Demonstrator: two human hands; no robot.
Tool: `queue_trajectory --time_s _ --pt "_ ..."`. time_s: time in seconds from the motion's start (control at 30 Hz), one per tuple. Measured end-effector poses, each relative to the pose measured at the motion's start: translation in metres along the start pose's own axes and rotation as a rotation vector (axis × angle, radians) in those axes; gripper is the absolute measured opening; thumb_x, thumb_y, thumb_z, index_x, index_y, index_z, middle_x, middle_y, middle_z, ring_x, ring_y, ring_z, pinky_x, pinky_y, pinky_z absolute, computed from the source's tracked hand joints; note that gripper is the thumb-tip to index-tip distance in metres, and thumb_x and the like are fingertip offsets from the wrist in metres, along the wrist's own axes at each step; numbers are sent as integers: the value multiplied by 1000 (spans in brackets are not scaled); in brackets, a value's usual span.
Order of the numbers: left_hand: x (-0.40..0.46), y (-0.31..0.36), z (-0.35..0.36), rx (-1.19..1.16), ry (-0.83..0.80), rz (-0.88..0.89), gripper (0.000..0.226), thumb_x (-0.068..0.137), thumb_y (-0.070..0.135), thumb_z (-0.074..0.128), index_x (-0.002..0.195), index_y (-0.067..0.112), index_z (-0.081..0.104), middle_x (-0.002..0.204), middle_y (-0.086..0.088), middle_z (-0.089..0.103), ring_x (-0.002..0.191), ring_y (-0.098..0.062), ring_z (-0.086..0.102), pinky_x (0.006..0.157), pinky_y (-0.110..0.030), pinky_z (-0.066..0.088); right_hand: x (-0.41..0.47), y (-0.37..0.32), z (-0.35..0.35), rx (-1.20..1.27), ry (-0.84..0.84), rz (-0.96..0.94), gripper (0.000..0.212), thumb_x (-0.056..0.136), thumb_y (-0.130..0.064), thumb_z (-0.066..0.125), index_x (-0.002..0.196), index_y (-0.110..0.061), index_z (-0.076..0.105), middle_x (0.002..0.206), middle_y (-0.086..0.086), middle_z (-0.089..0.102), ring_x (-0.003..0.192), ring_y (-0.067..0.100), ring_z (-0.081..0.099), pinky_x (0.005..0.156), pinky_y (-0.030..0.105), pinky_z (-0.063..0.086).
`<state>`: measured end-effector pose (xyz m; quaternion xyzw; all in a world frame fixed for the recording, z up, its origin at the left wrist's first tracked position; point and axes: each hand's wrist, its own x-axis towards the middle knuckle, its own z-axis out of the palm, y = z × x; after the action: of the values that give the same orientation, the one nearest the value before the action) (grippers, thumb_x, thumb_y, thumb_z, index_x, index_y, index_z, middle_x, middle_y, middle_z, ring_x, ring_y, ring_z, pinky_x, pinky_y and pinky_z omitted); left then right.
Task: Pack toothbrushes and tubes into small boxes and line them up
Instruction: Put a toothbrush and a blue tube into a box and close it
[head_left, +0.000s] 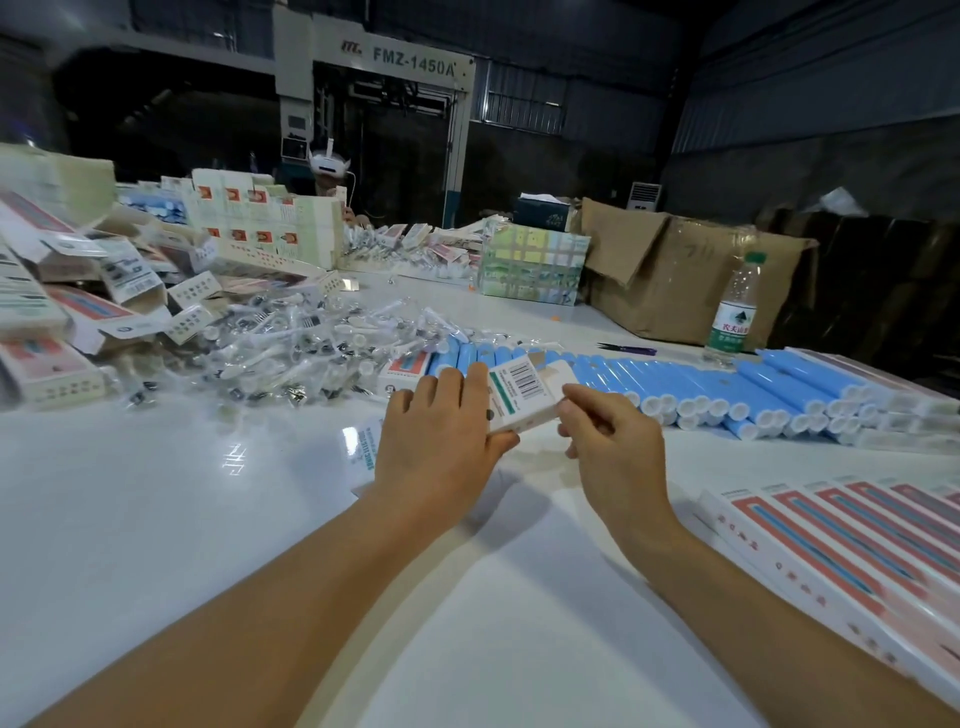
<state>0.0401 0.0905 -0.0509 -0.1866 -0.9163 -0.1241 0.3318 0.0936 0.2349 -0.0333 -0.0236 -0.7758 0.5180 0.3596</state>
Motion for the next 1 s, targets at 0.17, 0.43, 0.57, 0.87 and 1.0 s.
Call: queue_trajectory --time_s 0.17,0.43,0.57,0.87,1.0 --pt "-3 2 1 51 -7 40 70 92 60 37 143 18 16 135 -2 40 120 -24 39 95 -36 31 -4 1 7 -38 -55 0 25 93 -12 57 113 -18 70 92 -13 61 85 11 59 78 33 51" --pt "-7 4 4 111 -32 87 71 90 61 42 141 17 21 131 -3 43 115 -24 42 93 -37 32 3 9 4 -49 -98 74 47 92 -7 56 137 -16 50 76 1 58 71 9 53 65 15 44" --pt "-10 8 6 122 -48 133 74 90 61 42 144 16 21 132 -4 45 115 -24 42 93 -38 32 6 9 7 -122 -128 101 52 95 -11 50 145 -19 38 77 -2 52 77 8 52 59 12 40" --pt "-14 12 3 161 -57 147 72 93 60 35 144 15 12 134 -4 40 119 -24 38 95 -38 30 1 11 9 -126 -65 80 15 96 -12 51 97 -17 66 96 -2 56 84 3 53 59 3 41" --pt "-15 14 1 175 -65 154 71 94 59 33 144 14 11 135 -5 38 119 -24 36 94 -38 29 2 12 10 -71 -68 140 19 96 -11 52 103 -15 68 99 0 57 86 4 54 58 4 41"
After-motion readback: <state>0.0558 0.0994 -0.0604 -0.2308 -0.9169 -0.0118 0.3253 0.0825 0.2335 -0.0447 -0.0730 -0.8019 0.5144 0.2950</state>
